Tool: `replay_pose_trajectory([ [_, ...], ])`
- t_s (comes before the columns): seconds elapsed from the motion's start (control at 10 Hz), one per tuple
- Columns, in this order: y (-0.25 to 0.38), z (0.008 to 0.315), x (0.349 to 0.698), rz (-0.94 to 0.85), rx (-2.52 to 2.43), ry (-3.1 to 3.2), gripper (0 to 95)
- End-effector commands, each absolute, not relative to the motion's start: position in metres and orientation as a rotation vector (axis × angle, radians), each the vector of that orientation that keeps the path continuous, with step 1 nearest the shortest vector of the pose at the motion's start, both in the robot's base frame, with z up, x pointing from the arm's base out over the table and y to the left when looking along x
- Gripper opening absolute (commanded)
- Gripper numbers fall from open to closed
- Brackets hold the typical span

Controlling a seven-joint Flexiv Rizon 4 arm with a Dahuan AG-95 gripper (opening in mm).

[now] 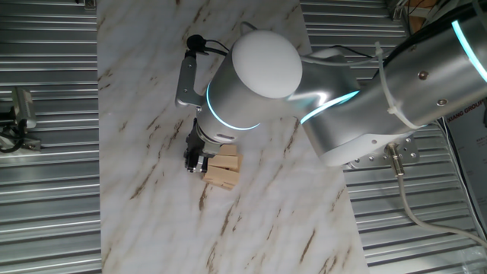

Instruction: Play Jenga

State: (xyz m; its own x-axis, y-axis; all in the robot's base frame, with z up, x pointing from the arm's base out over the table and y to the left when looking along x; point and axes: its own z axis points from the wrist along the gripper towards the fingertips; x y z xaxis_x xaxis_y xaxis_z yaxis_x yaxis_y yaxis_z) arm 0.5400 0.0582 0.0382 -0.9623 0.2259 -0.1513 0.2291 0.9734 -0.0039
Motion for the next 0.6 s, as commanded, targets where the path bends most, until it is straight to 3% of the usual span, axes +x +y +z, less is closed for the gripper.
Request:
replay_pose_trajectory([
  [0.1,0.0589,0.0399,0.5393,-0.032,0.344,2.974,0.0],
  [0.6,0.0592,0.0405,0.5384,-0.030,0.350,2.974,0.0],
])
